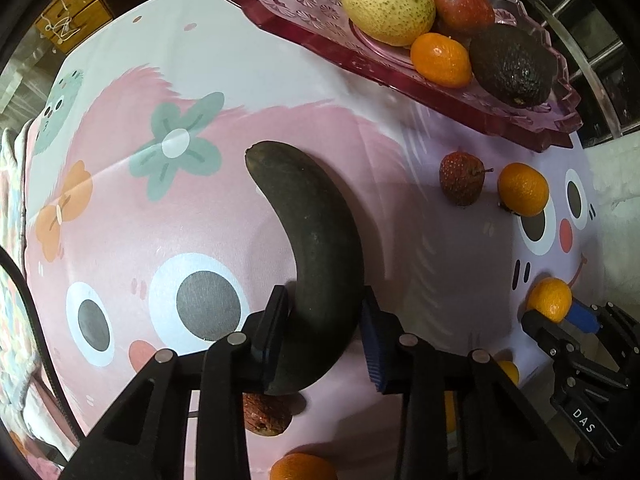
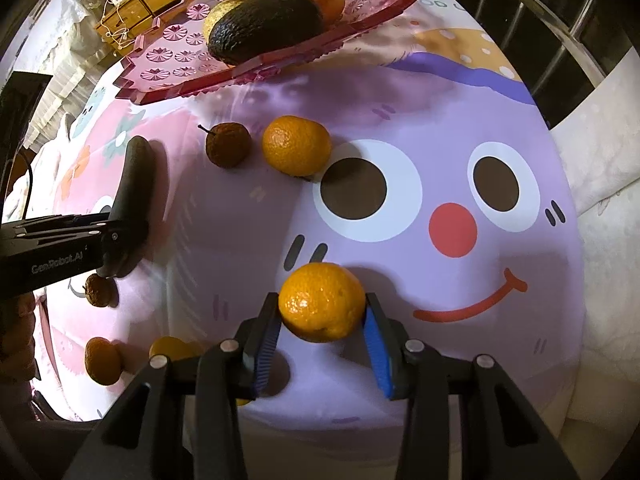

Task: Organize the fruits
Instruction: 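Carry the banana and mandarin over the pink bowl and lower them in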

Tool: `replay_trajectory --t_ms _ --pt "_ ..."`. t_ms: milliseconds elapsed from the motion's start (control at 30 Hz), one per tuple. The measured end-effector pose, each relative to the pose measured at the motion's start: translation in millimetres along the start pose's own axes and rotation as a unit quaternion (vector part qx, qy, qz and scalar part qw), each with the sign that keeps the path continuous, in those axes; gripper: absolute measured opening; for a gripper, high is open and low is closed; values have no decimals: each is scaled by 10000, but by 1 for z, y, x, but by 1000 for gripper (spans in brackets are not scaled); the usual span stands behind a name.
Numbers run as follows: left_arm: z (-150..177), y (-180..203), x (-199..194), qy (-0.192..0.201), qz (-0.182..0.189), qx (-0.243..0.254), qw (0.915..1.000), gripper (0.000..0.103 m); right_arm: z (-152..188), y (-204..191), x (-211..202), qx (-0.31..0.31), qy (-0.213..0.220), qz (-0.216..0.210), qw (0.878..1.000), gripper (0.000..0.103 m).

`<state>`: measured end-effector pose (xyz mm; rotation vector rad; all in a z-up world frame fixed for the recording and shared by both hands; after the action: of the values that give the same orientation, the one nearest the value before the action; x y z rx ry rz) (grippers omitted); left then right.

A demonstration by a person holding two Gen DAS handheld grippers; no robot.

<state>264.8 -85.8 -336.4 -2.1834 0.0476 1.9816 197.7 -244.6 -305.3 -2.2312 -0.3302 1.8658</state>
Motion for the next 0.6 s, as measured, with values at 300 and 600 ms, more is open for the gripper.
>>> replay_trajectory --t_ms 300,600 --pt "-2 -3 -21 440 284 -367 9980 30 1 0 -14 -97 146 -165 9997 41" --pt "-3 -31 -62 845 498 -932 9908 29 -10 -6 -36 -264 379 -357 9983 41"
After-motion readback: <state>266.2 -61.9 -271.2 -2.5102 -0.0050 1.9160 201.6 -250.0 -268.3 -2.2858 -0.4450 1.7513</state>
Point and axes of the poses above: each gripper's, at about its wrist camera, not at the fingertips, and x roughly the way its jaws point, y to its right, z to its underside, the point moved 7 cm from there along x, roughly the way its jaws point, and after that the axes turned 12 degrees about -z, right-handed, at the moved point
